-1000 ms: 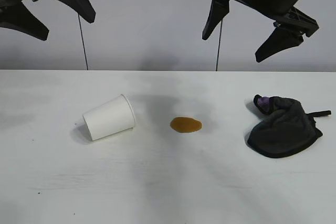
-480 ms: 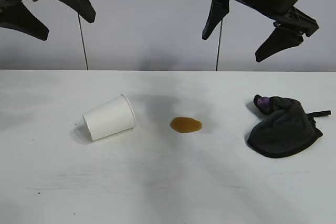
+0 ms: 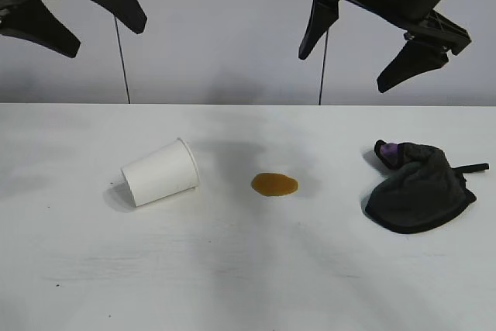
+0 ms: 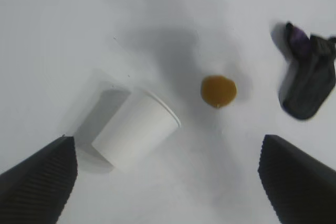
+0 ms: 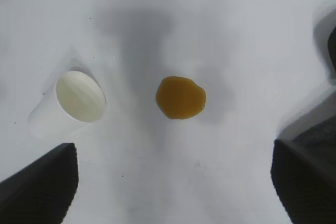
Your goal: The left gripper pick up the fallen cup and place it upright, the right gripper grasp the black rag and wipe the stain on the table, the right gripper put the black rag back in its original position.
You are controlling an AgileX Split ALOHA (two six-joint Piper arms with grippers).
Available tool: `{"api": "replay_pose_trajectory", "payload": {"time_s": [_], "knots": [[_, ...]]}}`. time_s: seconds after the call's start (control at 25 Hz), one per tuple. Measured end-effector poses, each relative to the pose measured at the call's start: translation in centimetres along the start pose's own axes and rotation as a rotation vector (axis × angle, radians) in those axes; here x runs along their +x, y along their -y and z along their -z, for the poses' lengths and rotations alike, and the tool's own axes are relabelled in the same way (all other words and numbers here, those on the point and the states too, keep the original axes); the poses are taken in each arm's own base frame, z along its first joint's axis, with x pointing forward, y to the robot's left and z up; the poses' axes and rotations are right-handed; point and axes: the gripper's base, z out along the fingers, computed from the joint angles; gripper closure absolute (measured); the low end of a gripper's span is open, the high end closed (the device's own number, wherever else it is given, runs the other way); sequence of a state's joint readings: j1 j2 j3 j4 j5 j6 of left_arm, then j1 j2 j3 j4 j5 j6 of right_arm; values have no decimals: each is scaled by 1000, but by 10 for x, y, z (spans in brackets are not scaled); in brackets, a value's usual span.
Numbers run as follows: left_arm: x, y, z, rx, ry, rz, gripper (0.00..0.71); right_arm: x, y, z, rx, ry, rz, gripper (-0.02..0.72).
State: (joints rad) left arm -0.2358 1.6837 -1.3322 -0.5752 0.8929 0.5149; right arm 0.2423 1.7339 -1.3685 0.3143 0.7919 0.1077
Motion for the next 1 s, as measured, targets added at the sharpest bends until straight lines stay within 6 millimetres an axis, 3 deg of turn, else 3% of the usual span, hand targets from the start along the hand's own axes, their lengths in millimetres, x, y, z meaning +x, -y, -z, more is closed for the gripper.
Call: {"api": "replay_pose_trajectory", "payload": {"time_s": [0.24,0.36,0.6,1.0], "knots": [[16,29,-32,-6,-258,-501,41,1,0,0,1,-14,4,9],[17,40,-44,-66,-293,-639,46,2,0,0,2,-20,4,9],[21,29,-73,-92,-335,-650,46,3,0,0,3,-31,9,9],[18,15,-99,-162,-326,-660,47,5,1,0,5,-53,23,9]]}}
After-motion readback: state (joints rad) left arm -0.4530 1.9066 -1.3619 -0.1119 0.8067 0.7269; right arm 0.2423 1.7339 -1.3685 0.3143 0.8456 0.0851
